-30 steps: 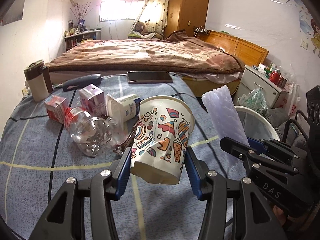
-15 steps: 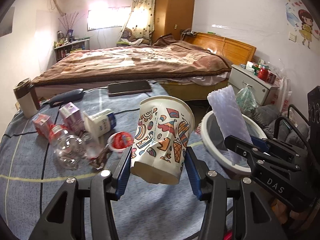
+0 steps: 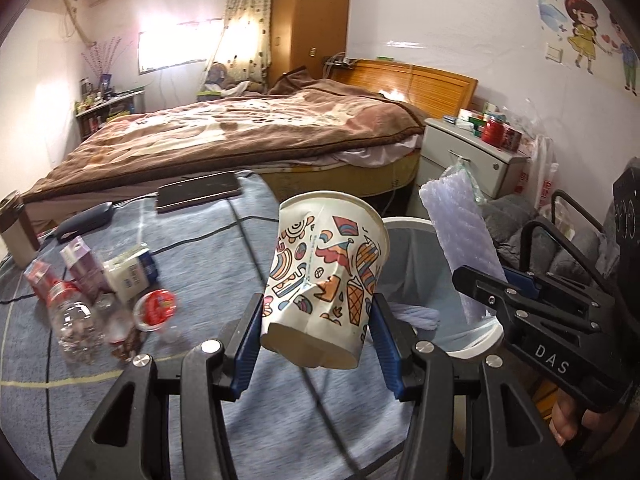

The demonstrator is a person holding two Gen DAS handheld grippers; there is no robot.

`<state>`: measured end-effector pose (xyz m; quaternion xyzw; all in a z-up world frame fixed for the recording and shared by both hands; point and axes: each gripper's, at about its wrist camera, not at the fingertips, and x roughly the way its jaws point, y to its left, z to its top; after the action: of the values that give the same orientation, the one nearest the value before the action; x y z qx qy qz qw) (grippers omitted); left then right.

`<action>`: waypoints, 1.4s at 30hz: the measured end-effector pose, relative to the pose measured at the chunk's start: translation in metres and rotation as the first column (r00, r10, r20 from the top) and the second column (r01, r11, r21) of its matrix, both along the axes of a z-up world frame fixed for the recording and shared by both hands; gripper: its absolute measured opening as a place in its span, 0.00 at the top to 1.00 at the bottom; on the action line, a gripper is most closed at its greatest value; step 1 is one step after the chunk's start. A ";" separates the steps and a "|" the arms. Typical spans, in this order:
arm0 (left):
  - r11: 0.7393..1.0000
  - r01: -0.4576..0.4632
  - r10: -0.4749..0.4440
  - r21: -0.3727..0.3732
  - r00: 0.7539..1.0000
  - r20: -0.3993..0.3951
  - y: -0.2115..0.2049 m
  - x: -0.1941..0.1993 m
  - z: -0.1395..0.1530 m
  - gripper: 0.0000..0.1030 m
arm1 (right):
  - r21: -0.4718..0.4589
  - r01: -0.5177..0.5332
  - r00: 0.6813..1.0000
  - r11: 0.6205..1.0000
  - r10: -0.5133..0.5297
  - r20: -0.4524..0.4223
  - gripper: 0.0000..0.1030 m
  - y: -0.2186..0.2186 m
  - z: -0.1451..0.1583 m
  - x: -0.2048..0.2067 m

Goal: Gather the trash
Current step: 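Carry the foam net and paper cup over the bin and open both tools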

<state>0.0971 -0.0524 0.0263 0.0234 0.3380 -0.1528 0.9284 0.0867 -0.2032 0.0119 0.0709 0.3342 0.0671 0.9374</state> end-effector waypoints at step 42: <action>0.993 0.116 -0.117 -0.017 0.986 -0.123 -0.094 0.031 -0.036 0.37 | -0.085 0.149 0.972 0.985 -0.162 -0.168 0.49 -0.072 -0.042 0.014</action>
<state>0.1277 -0.1467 -0.0100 0.0292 0.3921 -0.2096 0.8953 0.1010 -0.2757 -0.0300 0.0686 0.4107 -0.0251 0.9089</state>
